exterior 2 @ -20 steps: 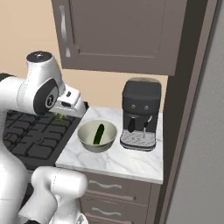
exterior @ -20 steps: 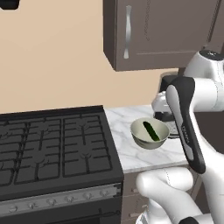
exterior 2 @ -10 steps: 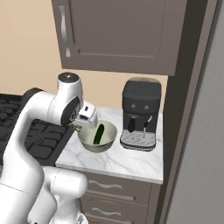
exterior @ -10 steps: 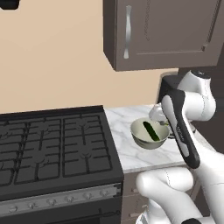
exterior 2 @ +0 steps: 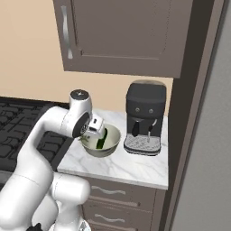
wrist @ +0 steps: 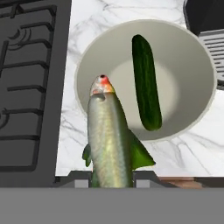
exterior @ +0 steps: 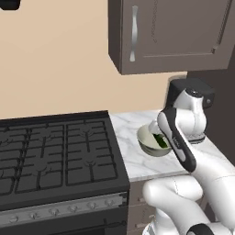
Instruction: Take the lemon, fish, and cucumber from the freezer and place them in the bowl on the counter.
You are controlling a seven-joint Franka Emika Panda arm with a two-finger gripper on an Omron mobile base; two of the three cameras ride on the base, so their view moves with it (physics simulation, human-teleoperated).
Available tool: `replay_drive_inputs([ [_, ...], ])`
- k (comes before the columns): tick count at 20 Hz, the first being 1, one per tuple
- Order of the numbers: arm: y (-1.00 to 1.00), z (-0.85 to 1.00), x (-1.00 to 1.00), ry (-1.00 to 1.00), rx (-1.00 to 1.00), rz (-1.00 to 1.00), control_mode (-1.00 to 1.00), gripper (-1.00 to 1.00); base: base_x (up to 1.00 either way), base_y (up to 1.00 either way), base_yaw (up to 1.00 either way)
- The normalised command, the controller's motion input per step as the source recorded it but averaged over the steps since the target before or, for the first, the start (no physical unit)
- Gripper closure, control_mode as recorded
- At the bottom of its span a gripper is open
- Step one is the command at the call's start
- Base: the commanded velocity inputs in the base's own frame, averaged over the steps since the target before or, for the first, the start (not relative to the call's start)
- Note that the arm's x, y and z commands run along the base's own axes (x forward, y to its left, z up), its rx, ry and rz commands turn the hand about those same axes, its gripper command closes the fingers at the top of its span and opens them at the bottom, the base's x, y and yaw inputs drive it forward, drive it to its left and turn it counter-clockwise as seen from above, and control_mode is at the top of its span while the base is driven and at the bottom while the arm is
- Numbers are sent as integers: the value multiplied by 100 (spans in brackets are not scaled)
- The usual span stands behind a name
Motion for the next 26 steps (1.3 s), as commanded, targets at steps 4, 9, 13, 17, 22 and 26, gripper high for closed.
replay_drive_inputs([
  [4, 5, -45, 64, 0, 0, 0, -100, 100, 0, 0, 0],
  [9, 0, -37, 60, 0, 0, 0, -100, 100, 0, 0, 0],
  [13, 0, -30, 59, 0, 0, 0, -100, 100, 0, 0, 0],
  [17, 0, -23, 28, 0, 0, 0, -100, 100, 0, 0, 0],
  [22, 0, -25, 7, 0, 0, 0, -100, 100, 0, 0, 0],
  [26, 0, -30, 0, 0, 0, 0, -100, 100, 0, 0, 0],
])
